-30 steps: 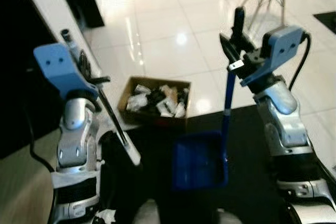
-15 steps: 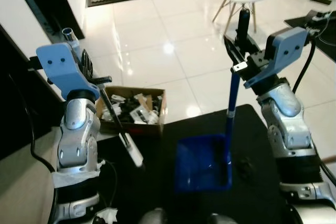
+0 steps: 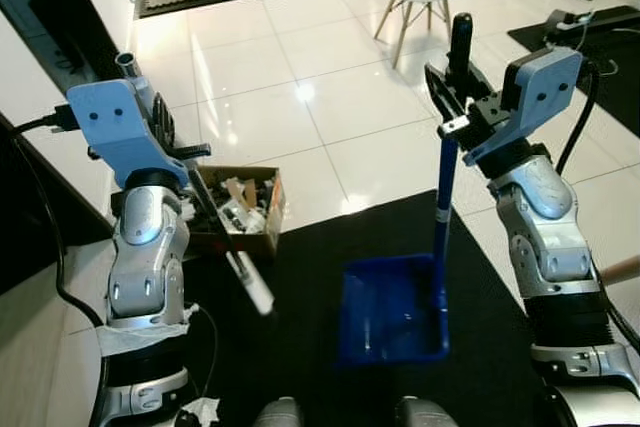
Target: Sweep floor
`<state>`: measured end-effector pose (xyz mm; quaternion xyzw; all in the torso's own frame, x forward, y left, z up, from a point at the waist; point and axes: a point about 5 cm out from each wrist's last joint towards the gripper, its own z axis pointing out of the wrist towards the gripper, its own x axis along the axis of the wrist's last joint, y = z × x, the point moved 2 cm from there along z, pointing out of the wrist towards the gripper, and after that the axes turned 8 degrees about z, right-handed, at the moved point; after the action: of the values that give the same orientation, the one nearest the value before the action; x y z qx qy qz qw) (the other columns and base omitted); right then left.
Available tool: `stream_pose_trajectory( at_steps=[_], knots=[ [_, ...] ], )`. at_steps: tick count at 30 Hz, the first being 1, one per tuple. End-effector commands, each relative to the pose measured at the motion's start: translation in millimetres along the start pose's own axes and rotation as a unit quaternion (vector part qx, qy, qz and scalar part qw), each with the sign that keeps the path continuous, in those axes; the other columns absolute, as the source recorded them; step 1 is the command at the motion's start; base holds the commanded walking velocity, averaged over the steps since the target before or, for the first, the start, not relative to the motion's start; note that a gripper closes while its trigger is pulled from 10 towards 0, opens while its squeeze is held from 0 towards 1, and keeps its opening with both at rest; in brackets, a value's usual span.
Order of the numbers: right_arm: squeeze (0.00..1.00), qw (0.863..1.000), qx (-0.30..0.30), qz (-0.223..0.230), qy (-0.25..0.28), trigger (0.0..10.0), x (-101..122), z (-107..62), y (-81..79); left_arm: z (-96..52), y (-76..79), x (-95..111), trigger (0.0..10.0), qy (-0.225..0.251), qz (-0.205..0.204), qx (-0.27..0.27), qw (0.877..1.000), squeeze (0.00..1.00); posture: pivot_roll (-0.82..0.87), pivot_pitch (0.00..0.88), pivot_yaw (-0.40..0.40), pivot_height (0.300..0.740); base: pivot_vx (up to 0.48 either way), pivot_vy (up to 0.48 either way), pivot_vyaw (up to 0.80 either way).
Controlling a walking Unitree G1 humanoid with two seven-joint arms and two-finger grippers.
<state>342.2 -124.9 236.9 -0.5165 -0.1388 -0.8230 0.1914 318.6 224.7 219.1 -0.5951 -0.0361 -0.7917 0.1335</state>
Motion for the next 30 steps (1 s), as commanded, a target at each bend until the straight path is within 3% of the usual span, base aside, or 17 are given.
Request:
stream_pose_trajectory(
  at_steps=[1, 10, 30],
  knots=[
    [0.0, 1.0, 0.007, 0.005, 0.019, 10.0, 7.5, 3.7, -3.9, 1.0, -5.7, 5.6, 10.0, 0.014, 0.008, 0.01, 1.0, 0.0, 0.04, 0.018, 0.035, 0.74, 0.0, 0.0, 0.0],
    [0.0, 1.0, 0.006, -0.005, 0.017, 10.0, 7.2, 3.2, -3.6, 0.6, -5.6, 5.3, 10.0, 0.013, 0.009, 0.01, 1.0, 0.0, 0.04, 0.021, 0.036, 0.74, 0.0, 0.0, 0.0],
    [0.0, 1.0, 0.004, -0.007, 0.015, 10.0, 5.5, 3.1, -3.8, 0.1, -5.1, 4.5, 10.0, 0.013, 0.008, 0.009, 1.0, 0.0, 0.05, 0.022, 0.034, 0.74, 0.0, 0.0, 0.74]
  ],
)
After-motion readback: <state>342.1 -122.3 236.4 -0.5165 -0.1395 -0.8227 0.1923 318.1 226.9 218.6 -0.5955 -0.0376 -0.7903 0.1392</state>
